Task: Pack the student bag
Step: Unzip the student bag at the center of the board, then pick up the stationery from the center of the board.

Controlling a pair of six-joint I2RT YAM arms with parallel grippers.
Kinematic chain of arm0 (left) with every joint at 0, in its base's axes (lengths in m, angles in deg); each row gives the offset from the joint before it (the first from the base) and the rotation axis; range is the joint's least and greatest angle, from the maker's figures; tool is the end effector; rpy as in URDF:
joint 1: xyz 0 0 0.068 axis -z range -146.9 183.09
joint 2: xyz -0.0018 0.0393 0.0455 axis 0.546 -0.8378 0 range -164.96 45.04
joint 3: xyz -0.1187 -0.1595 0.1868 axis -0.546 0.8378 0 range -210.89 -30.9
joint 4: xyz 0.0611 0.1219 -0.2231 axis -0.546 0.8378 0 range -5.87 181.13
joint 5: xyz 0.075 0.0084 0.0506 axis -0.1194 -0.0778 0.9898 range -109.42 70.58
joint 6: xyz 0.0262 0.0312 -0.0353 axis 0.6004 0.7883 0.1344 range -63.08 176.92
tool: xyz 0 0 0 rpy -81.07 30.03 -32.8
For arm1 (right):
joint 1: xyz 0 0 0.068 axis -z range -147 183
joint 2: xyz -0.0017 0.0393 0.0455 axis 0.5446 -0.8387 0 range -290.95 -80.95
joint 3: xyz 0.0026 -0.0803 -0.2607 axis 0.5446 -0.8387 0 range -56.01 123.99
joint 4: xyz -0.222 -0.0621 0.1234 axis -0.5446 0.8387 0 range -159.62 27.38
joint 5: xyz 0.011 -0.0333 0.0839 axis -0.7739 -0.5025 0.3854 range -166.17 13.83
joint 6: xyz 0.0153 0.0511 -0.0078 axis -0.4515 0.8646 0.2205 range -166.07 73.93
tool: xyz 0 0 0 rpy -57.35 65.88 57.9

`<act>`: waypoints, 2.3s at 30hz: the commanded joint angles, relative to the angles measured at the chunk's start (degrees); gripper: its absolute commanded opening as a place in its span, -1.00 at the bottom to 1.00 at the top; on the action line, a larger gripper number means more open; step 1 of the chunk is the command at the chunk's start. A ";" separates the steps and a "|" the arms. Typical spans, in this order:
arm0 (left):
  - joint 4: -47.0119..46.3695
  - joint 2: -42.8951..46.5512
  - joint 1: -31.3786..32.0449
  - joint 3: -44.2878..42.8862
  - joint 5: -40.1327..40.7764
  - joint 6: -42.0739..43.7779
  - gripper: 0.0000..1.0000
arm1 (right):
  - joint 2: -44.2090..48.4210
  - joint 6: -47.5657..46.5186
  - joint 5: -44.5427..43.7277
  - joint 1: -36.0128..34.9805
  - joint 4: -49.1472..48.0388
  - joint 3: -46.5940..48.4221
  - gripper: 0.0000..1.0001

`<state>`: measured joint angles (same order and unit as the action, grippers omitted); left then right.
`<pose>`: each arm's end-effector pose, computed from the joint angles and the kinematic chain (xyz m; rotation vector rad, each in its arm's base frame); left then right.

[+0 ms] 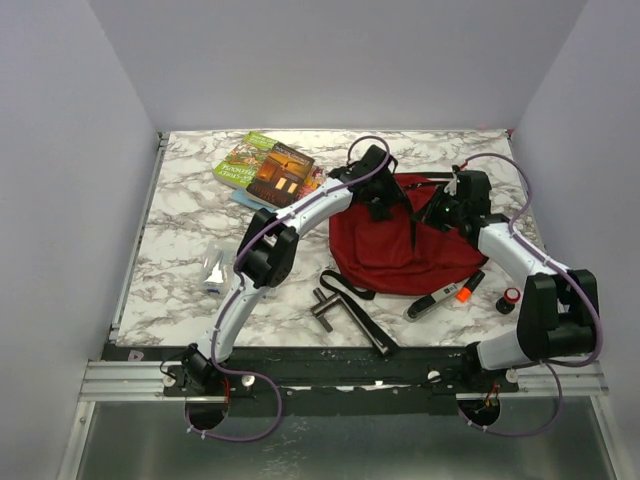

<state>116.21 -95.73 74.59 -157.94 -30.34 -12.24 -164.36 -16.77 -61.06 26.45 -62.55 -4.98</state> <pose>0.4094 -0.3712 0.2025 -0.5366 2.6114 -1.0343 0.3093 0.0449 0.2264 0.3130 2.2875 0.6257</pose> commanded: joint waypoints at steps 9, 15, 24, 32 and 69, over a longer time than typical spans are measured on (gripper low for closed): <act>-2.51 -5.02 0.43 -4.32 -0.42 -12.37 -0.50 | 3.96 -0.35 4.29 -0.25 0.62 -1.32 -0.99; -13.44 -3.72 -0.22 -2.40 -1.30 -11.92 -1.00 | 6.34 0.02 4.91 -0.26 2.58 -4.10 -0.99; -18.53 -2.67 -1.97 -4.02 -2.23 -10.84 -1.00 | 15.30 7.53 6.14 -0.31 5.89 -16.96 -0.99; -18.47 -0.55 -2.59 -2.27 -9.48 -4.39 -1.00 | 15.78 8.31 1.62 -0.24 5.01 -18.29 -0.99; 4.76 23.84 -4.49 11.90 -19.50 23.91 0.70 | 22.82 21.41 -35.39 -0.13 42.88 -4.30 0.59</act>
<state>116.21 -84.91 70.66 -150.79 -49.20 2.47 -143.36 -1.38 -91.00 26.30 -25.44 -8.74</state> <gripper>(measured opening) 0.803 0.794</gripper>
